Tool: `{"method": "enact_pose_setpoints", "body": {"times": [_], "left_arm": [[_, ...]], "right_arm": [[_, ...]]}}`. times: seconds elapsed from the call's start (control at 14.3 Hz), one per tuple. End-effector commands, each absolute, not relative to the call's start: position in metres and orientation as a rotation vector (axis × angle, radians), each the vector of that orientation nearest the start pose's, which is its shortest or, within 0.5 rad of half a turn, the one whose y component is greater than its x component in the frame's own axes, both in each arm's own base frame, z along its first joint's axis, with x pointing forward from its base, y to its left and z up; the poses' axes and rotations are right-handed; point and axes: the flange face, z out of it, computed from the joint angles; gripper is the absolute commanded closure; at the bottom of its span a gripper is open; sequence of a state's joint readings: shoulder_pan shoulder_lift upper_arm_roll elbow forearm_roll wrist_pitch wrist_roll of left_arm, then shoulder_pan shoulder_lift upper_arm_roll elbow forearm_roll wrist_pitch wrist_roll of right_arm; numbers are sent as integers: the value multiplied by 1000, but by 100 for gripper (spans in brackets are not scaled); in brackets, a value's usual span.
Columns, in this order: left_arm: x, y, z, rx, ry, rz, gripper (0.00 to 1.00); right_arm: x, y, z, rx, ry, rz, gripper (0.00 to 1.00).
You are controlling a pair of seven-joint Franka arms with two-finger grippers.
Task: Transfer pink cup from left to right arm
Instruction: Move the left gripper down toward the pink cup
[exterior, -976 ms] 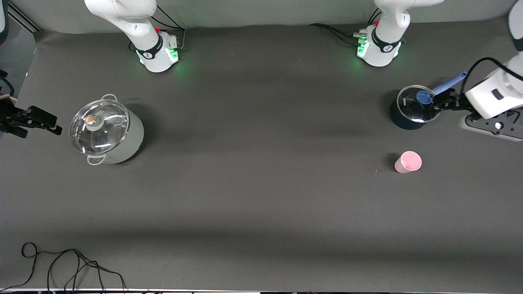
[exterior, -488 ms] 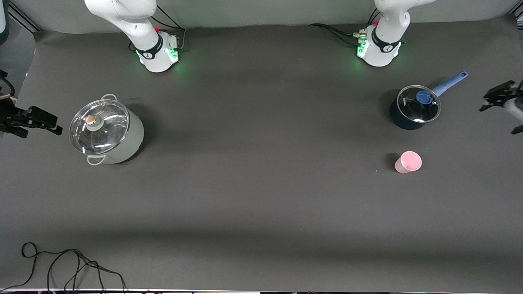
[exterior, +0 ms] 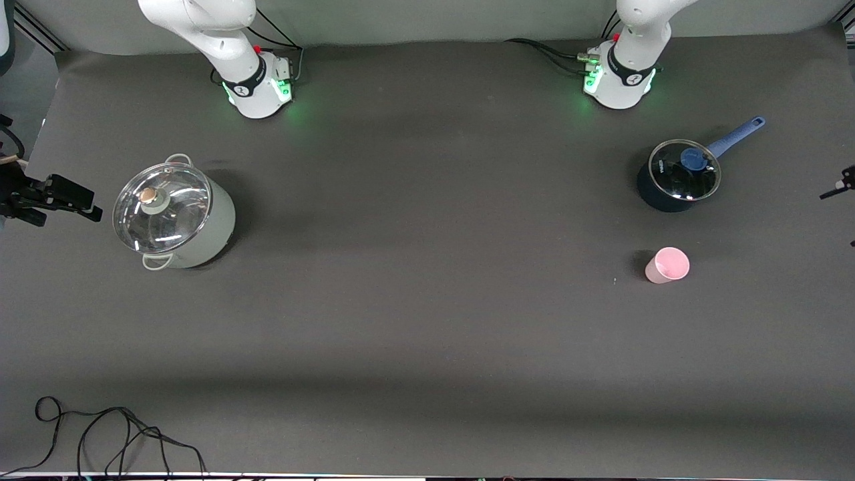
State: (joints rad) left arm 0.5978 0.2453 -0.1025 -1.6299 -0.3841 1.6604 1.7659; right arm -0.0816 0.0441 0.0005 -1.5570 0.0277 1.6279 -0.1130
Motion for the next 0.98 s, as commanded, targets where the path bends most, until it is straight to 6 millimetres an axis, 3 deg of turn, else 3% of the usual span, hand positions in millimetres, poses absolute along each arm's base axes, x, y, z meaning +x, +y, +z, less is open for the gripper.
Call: {"method": "enact_pose_setpoints", "body": {"times": [0.0,0.21,0.42,0.77,0.91], "left_arm": [[569,309,417,-2741,2161,-780,4],[560,340,347,-2705,2252,-1031,5],[555,349,271,-2603,2332,-1295,5],[544,343,186,-2516,2337,-1627,6],[538,328,149,-2558,2324,-1795,3]], "right_arm": [[572,-45,613,-3123,-73,-37,0],[572,-45,613,-3123,-78,-37,0],[572,-45,612,-3123,-80,-34,0],[572,-46,612,-3123,-78,-34,0],[572,-46,611,-3123,-78,-32,0]]}}
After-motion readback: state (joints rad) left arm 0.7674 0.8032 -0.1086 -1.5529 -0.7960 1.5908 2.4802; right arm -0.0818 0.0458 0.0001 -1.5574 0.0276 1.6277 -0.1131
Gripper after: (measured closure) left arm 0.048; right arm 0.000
